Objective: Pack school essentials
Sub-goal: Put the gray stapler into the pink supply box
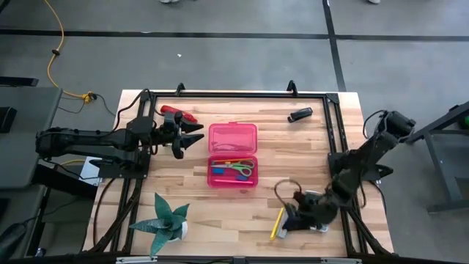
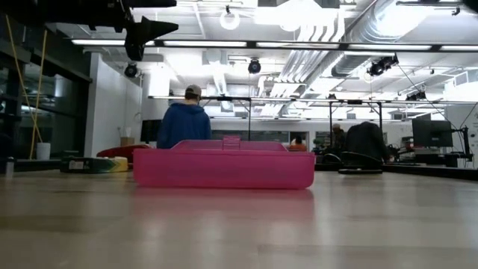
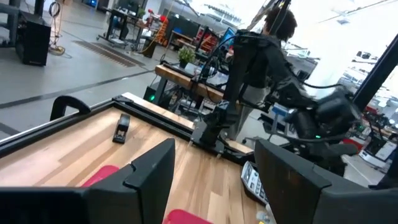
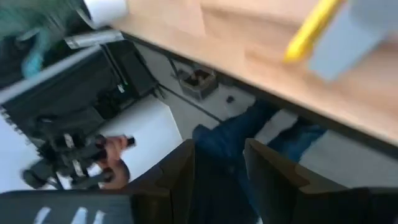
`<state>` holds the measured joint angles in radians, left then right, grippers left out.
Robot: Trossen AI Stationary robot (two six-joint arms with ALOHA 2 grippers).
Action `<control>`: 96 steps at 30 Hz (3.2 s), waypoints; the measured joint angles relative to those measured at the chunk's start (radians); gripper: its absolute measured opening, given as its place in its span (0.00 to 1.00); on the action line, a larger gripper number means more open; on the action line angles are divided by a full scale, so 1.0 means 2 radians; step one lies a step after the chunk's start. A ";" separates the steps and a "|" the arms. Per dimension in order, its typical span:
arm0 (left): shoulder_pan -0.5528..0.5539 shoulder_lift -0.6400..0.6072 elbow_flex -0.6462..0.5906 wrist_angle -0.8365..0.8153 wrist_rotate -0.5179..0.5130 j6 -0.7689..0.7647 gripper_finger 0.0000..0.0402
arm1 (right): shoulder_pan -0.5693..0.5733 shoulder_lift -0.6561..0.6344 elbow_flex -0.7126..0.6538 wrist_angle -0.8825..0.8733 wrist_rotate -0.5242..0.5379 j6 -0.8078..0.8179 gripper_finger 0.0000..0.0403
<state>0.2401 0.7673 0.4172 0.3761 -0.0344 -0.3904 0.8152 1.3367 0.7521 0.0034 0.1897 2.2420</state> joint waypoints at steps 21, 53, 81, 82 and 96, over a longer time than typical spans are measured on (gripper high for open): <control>0.000 0.000 0.000 -0.011 -0.002 0.027 0.52 | -0.017 0.190 0.340 -0.508 0.022 -0.101 0.33; 0.000 0.000 0.000 -0.010 -0.002 0.027 0.52 | -0.055 0.312 0.336 -0.500 -0.111 0.027 0.64; 0.000 0.000 0.000 -0.010 -0.002 0.026 0.52 | -0.064 0.314 0.336 -0.512 -0.128 0.032 0.20; 0.000 0.000 0.000 -0.010 -0.002 0.026 0.52 | -0.063 0.306 0.336 -0.522 -0.127 0.031 0.20; 0.000 0.000 0.000 -0.010 -0.002 0.000 0.52 | -0.083 0.111 0.336 -0.666 0.082 -0.164 0.20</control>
<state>0.2398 0.7673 0.4174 0.3565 -0.0380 -0.3901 0.6490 1.5577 1.4246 -1.3289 0.3542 1.9131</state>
